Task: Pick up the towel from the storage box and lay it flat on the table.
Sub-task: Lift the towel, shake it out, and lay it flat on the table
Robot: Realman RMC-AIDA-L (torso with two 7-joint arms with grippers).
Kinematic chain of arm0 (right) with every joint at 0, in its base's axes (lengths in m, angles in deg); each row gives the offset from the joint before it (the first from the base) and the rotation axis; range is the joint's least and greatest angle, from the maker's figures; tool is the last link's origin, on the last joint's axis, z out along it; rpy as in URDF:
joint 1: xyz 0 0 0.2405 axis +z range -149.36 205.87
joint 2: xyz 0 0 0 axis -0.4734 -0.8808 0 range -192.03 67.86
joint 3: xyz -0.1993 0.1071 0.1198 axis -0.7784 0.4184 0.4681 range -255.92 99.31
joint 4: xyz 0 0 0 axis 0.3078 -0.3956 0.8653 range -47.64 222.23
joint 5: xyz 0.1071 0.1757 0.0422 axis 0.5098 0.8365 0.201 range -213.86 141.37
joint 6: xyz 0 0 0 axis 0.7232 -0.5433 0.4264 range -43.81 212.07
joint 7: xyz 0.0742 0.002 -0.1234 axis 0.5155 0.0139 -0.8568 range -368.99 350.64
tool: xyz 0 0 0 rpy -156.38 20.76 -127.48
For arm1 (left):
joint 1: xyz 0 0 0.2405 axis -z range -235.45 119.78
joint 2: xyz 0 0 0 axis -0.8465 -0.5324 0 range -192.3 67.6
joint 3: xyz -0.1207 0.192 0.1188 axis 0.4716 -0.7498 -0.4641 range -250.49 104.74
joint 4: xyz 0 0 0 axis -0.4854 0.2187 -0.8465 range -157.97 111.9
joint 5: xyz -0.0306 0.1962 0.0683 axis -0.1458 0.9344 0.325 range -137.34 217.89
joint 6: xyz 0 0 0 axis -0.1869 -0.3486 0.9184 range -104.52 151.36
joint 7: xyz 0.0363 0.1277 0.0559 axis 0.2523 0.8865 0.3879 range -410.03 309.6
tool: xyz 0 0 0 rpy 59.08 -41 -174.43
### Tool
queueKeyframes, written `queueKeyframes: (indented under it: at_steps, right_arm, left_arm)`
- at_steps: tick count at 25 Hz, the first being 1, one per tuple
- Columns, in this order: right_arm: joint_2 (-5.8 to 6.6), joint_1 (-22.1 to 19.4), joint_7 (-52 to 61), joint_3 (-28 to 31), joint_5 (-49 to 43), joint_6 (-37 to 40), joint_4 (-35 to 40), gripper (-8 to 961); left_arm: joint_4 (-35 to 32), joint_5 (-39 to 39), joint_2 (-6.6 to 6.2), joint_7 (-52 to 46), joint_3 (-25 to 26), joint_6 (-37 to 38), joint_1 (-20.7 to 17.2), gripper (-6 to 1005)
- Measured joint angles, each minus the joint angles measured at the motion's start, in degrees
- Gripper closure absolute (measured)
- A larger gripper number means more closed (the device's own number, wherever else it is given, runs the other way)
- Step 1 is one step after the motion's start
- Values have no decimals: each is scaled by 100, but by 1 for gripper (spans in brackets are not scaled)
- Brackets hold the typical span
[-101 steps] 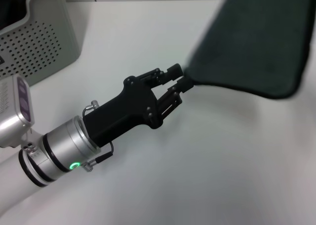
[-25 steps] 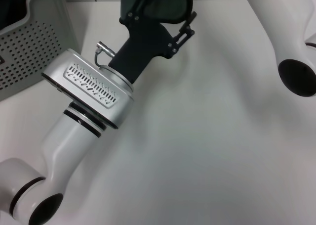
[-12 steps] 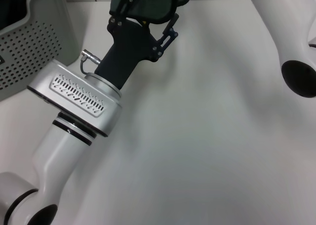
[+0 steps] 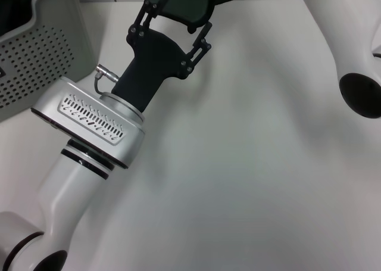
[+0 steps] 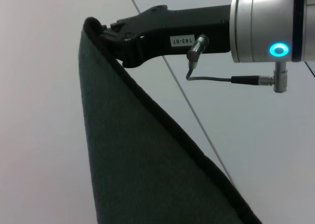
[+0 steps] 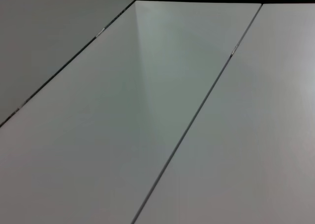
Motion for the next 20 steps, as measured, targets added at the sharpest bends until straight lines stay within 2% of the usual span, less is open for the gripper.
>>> queueKeyframes:
  at_steps: [5,20]
  right_arm:
    - [0,-67,0,7,-125,19,-102,939]
    - [0,-139,0,6,-145,110,-127,939]
  left_arm:
    - [42,12,0,-24,-73,-6,0,227]
    - [52,11,0,-3,-187,30,-70,757]
